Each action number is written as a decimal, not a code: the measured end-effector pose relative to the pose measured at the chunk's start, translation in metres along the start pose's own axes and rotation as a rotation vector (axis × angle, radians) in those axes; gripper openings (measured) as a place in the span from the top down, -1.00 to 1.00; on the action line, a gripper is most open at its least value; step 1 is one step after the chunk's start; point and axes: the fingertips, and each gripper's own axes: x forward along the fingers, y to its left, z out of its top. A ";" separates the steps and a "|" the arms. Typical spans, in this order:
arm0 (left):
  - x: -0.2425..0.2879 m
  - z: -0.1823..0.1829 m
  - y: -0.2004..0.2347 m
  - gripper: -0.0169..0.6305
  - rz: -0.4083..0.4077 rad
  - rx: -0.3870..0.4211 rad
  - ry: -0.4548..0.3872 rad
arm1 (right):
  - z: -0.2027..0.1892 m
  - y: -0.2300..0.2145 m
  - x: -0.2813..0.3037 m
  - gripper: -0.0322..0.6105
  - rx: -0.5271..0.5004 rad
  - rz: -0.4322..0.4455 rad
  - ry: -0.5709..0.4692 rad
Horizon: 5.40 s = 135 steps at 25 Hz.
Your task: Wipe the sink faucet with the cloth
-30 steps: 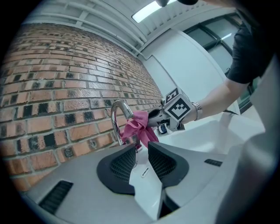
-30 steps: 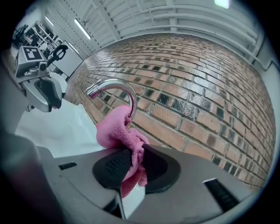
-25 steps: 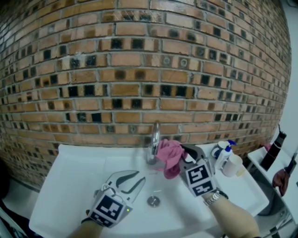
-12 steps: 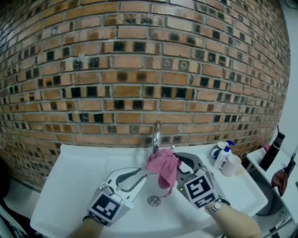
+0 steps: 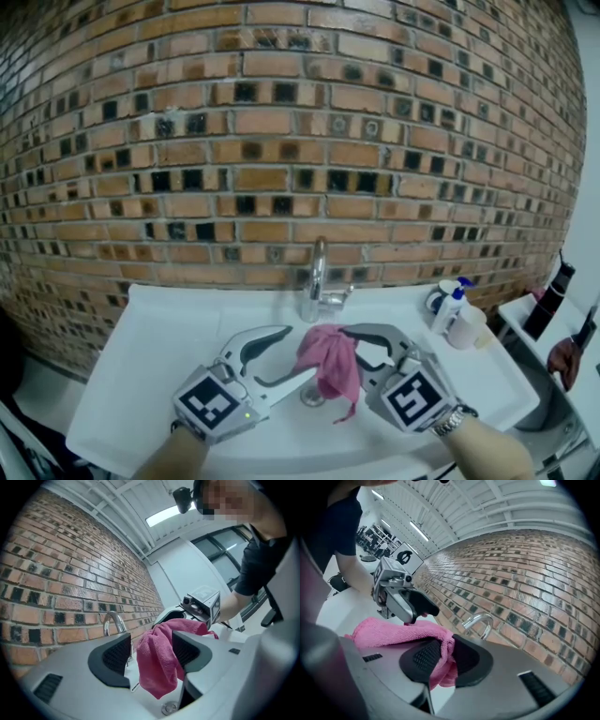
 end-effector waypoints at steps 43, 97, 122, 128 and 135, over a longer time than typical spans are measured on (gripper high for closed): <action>0.010 -0.045 0.044 0.76 0.258 0.072 0.179 | -0.009 -0.016 -0.014 0.53 0.219 0.011 -0.096; 0.101 -0.137 0.176 0.78 0.466 -0.233 0.255 | -0.039 -0.063 0.011 0.70 0.552 -0.118 -0.194; 0.113 -0.068 0.189 0.78 0.412 -0.205 0.122 | -0.039 -0.062 0.011 0.71 0.535 -0.113 -0.199; 0.113 -0.055 0.191 0.78 0.411 -0.186 0.107 | -0.041 -0.060 0.011 0.71 0.523 -0.117 -0.191; 0.111 -0.037 0.191 0.78 0.407 -0.154 0.088 | -0.046 -0.062 0.012 0.71 0.527 -0.123 -0.185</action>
